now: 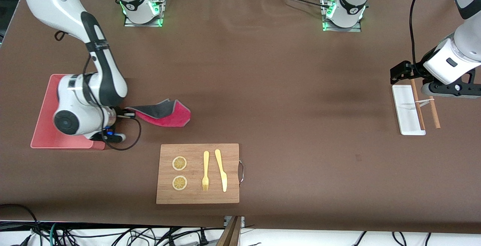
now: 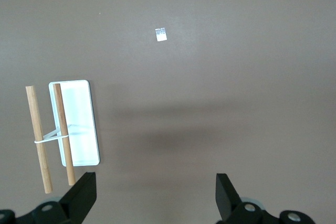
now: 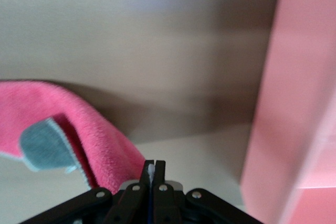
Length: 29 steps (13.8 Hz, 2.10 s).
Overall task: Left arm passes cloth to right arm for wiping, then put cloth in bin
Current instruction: 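Move the cloth over the pink bin and lower it with the right gripper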
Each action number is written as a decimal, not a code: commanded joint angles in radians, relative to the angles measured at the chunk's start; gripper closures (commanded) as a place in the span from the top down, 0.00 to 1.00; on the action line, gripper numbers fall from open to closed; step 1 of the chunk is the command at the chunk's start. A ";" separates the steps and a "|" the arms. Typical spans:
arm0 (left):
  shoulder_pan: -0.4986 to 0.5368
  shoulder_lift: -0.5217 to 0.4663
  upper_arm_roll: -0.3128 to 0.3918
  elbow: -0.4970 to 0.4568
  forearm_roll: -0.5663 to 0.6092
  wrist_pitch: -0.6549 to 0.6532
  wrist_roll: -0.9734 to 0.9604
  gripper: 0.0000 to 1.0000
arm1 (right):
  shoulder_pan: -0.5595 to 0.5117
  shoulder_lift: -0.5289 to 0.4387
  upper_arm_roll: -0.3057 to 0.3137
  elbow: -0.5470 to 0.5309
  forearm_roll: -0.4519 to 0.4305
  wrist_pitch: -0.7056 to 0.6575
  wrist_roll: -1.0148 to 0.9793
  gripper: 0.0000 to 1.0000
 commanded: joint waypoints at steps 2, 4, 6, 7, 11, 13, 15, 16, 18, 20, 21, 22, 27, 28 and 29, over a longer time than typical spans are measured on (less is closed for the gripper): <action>0.005 -0.018 -0.008 -0.015 0.006 0.004 -0.006 1.00 | -0.020 -0.105 -0.009 0.033 0.004 -0.144 -0.048 0.00; -0.003 -0.018 -0.010 -0.017 0.006 0.007 -0.006 1.00 | -0.038 -0.124 -0.011 0.140 0.003 -0.312 -0.051 0.00; -0.012 -0.010 -0.011 -0.014 0.005 0.011 -0.006 1.00 | -0.047 -0.125 -0.014 0.254 -0.002 -0.464 -0.046 0.00; -0.023 -0.006 -0.013 -0.014 0.006 0.019 -0.006 1.00 | -0.049 -0.127 -0.023 0.300 -0.016 -0.523 -0.051 0.00; -0.029 0.013 -0.028 -0.012 0.006 0.056 -0.004 1.00 | -0.096 -0.191 -0.028 0.342 -0.137 -0.609 -0.149 0.00; -0.029 0.029 -0.039 -0.011 0.006 0.083 -0.004 1.00 | -0.107 -0.193 -0.093 0.342 -0.200 -0.612 -0.282 0.00; -0.043 0.046 -0.043 -0.003 0.006 0.115 0.008 1.00 | -0.113 -0.193 -0.173 0.342 -0.203 -0.605 -0.412 0.00; -0.060 0.049 -0.045 -0.003 0.006 0.119 0.006 1.00 | -0.119 -0.191 -0.207 0.336 -0.203 -0.600 -0.463 0.00; -0.072 0.049 -0.046 -0.001 0.006 0.119 -0.001 1.00 | -0.124 -0.165 -0.223 0.322 -0.229 -0.553 -0.484 0.00; -0.072 0.051 -0.046 0.002 0.005 0.119 -0.001 1.00 | -0.124 -0.138 -0.223 0.272 -0.221 -0.485 -0.467 0.00; -0.072 0.051 -0.046 0.002 0.005 0.119 -0.001 1.00 | -0.124 -0.124 -0.223 0.252 -0.211 -0.447 -0.462 0.00; -0.072 0.051 -0.046 0.002 0.005 0.119 -0.001 1.00 | -0.122 -0.107 -0.221 0.239 -0.185 -0.413 -0.424 0.00; -0.072 0.051 -0.046 0.002 0.005 0.117 -0.001 1.00 | -0.119 -0.030 -0.220 0.173 -0.079 -0.257 -0.378 0.00; -0.072 0.049 -0.046 0.002 0.005 0.119 -0.001 1.00 | -0.119 -0.012 -0.220 0.170 -0.073 -0.231 -0.378 0.00; -0.072 0.051 -0.046 0.002 0.005 0.119 0.000 1.00 | -0.118 0.011 -0.220 0.169 -0.060 -0.200 -0.378 0.00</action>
